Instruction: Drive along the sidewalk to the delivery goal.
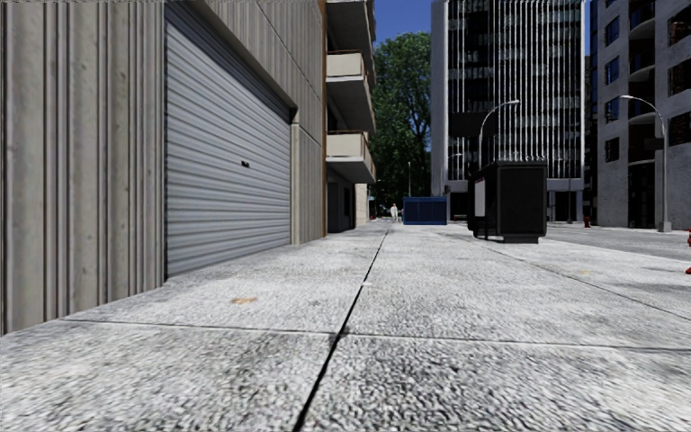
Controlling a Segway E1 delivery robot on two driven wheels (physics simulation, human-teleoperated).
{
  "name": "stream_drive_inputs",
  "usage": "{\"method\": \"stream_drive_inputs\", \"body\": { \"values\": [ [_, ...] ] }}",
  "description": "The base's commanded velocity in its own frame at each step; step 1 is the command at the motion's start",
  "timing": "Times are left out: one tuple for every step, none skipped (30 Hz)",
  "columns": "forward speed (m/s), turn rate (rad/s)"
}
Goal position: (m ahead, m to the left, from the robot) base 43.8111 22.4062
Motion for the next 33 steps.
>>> {"method": "stream_drive_inputs", "body": {
  "values": [
    [2.00,-0.26],
    [2.00,-0.26],
    [2.00,-0.26],
    [2.00,-0.26],
    [2.00,-0.27],
    [2.00,-0.27],
    [2.00,-0.27],
    [2.00,-0.27],
    [2.00,-0.27],
    [2.00,-0.27],
    [2.00,-0.27],
    [2.00,-0.27],
    [2.00,-0.27],
    [2.00,-0.27],
    [2.00,-0.27],
    [2.00,-0.27],
    [2.00,-0.27],
    [2.00,-0.27],
    [2.00,-0.27],
    [2.00,-0.27],
    [2.00,-0.27],
    [2.00,-0.27],
    [2.00,-0.27],
    [2.00,-0.27],
    [2.00,-0.27],
    [2.00,-0.27],
    [2.00,-0.27],
    [2.00,-0.27],
    [2.00,-0.27],
    [2.00,-0.27],
    [2.00,-0.27],
    [2.00,-0.27],
    [2.00,-0.27]
  ]
}}
